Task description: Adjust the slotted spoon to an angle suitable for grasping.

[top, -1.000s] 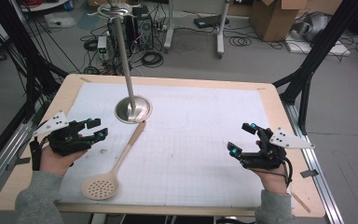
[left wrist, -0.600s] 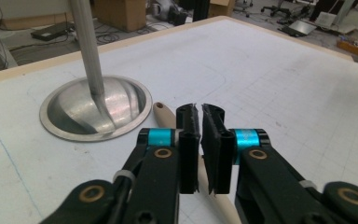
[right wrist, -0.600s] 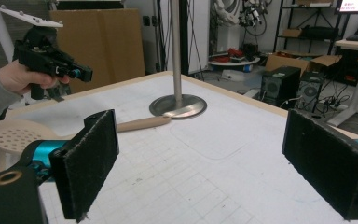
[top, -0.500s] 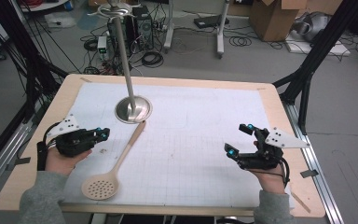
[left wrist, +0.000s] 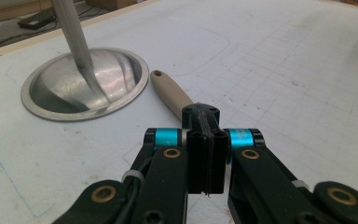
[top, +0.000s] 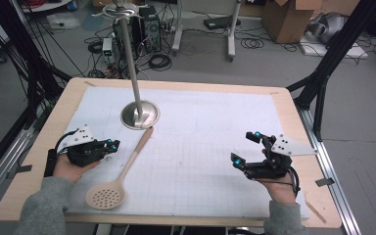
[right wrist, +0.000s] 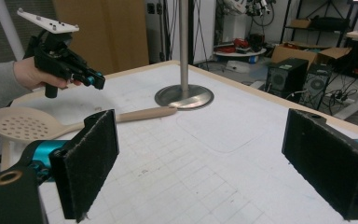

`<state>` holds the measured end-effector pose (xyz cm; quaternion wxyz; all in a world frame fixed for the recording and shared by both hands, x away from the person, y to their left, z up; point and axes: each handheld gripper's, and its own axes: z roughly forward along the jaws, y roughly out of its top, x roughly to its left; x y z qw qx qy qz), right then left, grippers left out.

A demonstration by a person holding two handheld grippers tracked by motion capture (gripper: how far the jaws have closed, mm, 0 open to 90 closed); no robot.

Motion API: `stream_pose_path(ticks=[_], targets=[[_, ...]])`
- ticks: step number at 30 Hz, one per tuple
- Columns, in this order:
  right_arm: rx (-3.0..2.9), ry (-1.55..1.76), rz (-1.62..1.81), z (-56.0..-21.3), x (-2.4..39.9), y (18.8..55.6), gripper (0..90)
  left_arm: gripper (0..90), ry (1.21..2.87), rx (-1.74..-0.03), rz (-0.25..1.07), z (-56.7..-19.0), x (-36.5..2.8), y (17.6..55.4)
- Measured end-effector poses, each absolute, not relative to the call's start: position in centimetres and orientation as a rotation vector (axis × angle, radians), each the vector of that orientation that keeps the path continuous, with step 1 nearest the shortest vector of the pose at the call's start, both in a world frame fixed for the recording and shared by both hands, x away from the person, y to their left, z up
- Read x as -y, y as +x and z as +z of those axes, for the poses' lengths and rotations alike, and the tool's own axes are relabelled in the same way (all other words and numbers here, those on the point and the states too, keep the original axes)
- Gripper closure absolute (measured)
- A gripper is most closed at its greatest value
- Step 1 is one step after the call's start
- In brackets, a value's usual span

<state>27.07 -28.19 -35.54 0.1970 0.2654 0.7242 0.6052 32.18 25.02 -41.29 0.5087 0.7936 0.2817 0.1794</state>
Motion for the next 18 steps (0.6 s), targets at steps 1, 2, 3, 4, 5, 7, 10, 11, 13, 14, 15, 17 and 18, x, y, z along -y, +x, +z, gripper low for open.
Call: stream_pose_path(ticks=[1,2,3,4,5,7,10,11,13,14,15,17,18], targets=[[-2.028,0.743,1.694,-35.5,28.2,27.1,9.7,89.5,1.912,-0.679,0.432,-41.3,-25.0,32.2],[-2.031,0.738,1.692,-35.6,28.2,27.1,9.7,89.5,1.914,-0.683,0.429,-41.4,-25.0,32.3],[-2.031,0.738,1.692,-35.6,28.2,27.1,9.7,89.5,1.916,-0.689,0.424,-41.5,-24.9,32.4],[-2.031,0.738,1.691,-35.6,28.2,27.2,9.8,89.5,1.918,-0.696,0.417,-41.6,-24.9,32.5],[-2.031,0.739,1.691,-35.6,28.2,27.2,9.7,89.6,1.924,-0.700,0.410,-41.7,-24.8,32.7],[-2.032,0.736,1.692,-35.6,28.2,27.2,9.7,89.6,1.929,-0.711,0.390,-42.0,-24.8,33.0],[-2.033,0.739,1.694,-35.6,28.2,27.1,9.8,89.6,1.933,-0.726,0.369,-42.3,-24.8,33.4],[-2.033,0.739,1.694,-35.6,28.2,27.1,9.8,89.6,1.938,-0.724,0.370,-42.4,-24.8,33.6],[-2.035,0.735,1.696,-35.6,28.1,27.1,9.8,89.6,1.950,-0.730,0.369,-42.7,-24.7,33.8],[-2.033,0.734,1.696,-35.6,28.1,27.1,9.8,89.6,1.956,-0.734,0.361,-42.8,-24.7,34.0],[-2.037,0.737,1.695,-35.6,28.1,27.1,9.8,89.6,1.956,-0.736,0.355,-43.0,-24.7,34.1],[-2.044,0.737,1.693,-35.6,28.0,27.2,9.8,89.6,1.962,-0.739,0.350,-43.2,-24.5,34.2],[-2.046,0.727,1.686,-35.7,27.9,27.2,9.8,89.6,1.976,-0.740,0.344,-43.5,-24.2,34.4]])
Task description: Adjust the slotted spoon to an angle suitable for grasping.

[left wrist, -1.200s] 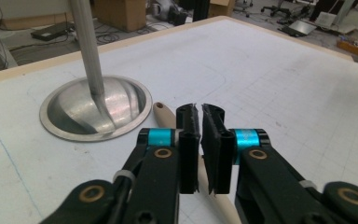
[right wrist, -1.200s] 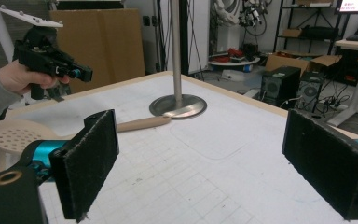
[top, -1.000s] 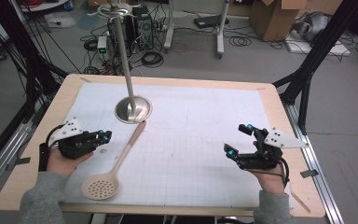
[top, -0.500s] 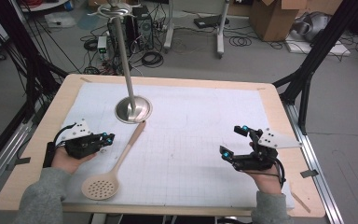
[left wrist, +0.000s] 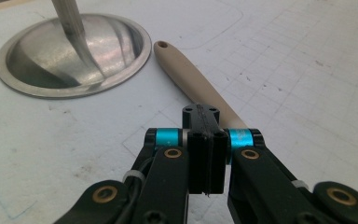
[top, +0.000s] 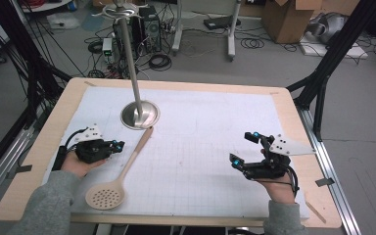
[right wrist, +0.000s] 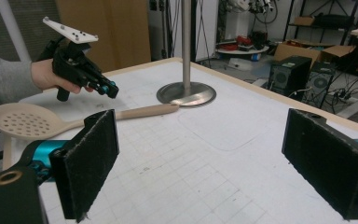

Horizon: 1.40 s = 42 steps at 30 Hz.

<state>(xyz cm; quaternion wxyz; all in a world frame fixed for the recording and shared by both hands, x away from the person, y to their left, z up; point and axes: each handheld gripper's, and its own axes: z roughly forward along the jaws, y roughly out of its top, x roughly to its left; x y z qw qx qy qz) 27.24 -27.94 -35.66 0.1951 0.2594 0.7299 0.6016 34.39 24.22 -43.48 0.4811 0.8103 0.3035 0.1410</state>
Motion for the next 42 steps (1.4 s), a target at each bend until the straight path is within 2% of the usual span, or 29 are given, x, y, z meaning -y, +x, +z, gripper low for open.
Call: stream_pose_path(ticks=[9,42], targets=[[-2.047,0.736,1.689,-35.7,28.0,27.2,9.8,89.6,2.023,-0.763,0.322,-44.3,-23.5,34.7],[-2.043,0.742,1.686,-35.7,28.2,27.3,9.8,89.6,2.145,-0.592,0.184,-44.8,-19.7,35.3]])
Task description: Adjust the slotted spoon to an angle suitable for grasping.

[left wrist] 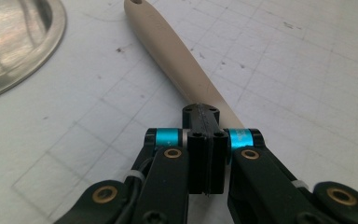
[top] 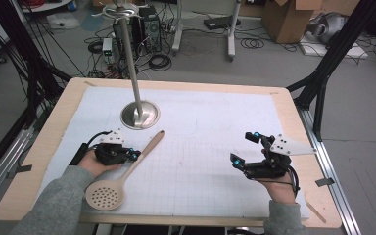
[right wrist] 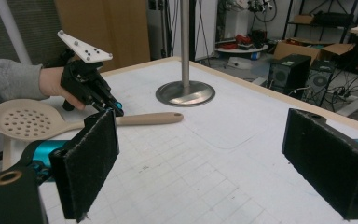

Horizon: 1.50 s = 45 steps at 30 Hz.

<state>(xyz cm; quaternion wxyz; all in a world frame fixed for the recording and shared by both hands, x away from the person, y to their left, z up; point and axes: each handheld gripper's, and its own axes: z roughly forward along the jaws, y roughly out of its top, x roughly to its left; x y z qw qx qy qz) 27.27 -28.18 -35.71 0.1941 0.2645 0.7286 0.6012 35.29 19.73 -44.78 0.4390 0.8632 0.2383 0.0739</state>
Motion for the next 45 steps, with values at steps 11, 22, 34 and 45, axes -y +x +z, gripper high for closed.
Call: stream_pose_path(ticks=[11,22,34,45], targets=[[-2.051,0.754,1.690,-35.8,28.2,27.3,9.8,89.6,2.106,-0.630,0.232,-43.2,-20.3,34.6],[-2.052,0.741,1.691,-35.8,28.1,27.2,9.8,89.6,2.168,-0.582,0.184,-41.6,-18.6,31.4],[-2.047,0.740,1.700,-35.7,28.1,27.2,9.8,89.6,2.286,-0.592,0.191,-41.7,-17.6,30.5],[-2.059,0.738,1.694,-35.6,27.9,27.2,9.8,89.6,2.379,-0.576,0.169,-41.7,-17.6,30.7]])
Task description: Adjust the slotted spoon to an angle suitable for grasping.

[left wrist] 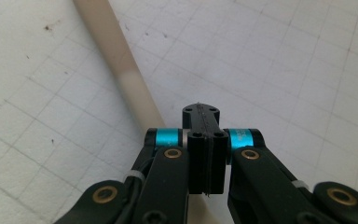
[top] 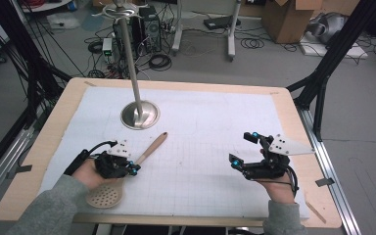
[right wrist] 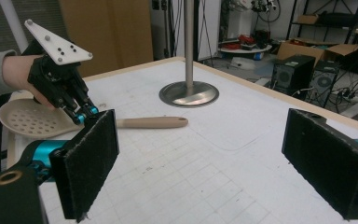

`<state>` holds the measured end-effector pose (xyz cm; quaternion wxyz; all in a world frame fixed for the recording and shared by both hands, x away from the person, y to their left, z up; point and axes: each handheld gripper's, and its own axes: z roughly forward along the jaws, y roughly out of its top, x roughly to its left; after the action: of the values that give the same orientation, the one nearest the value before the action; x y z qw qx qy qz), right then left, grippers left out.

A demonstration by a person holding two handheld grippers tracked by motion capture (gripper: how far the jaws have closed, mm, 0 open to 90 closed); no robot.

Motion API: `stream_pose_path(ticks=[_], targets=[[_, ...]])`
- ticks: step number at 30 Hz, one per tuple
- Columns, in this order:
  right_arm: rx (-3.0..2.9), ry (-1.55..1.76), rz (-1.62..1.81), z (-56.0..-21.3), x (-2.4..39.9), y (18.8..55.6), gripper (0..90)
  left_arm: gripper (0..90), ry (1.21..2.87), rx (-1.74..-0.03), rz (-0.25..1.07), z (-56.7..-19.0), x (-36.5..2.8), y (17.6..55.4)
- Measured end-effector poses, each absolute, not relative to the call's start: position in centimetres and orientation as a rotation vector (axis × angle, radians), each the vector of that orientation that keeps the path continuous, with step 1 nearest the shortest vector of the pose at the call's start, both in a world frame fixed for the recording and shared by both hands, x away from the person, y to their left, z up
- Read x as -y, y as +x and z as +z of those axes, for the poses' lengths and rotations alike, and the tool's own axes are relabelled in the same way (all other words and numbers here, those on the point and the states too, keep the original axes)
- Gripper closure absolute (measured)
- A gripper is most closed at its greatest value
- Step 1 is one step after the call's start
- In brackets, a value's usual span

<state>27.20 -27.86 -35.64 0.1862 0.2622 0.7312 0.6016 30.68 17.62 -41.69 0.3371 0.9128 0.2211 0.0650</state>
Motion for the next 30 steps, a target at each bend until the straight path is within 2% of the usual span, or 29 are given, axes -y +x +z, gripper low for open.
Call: stream_pose_path(ticks=[13,30], targets=[[-2.050,0.725,1.701,-35.6,27.9,27.2,9.8,89.6,2.474,-0.565,0.170,-41.6,-17.8,30.1],[-2.081,0.732,1.686,-35.9,27.4,27.4,9.8,89.6,2.495,-0.601,0.174,-42.0,-22.1,28.6]])
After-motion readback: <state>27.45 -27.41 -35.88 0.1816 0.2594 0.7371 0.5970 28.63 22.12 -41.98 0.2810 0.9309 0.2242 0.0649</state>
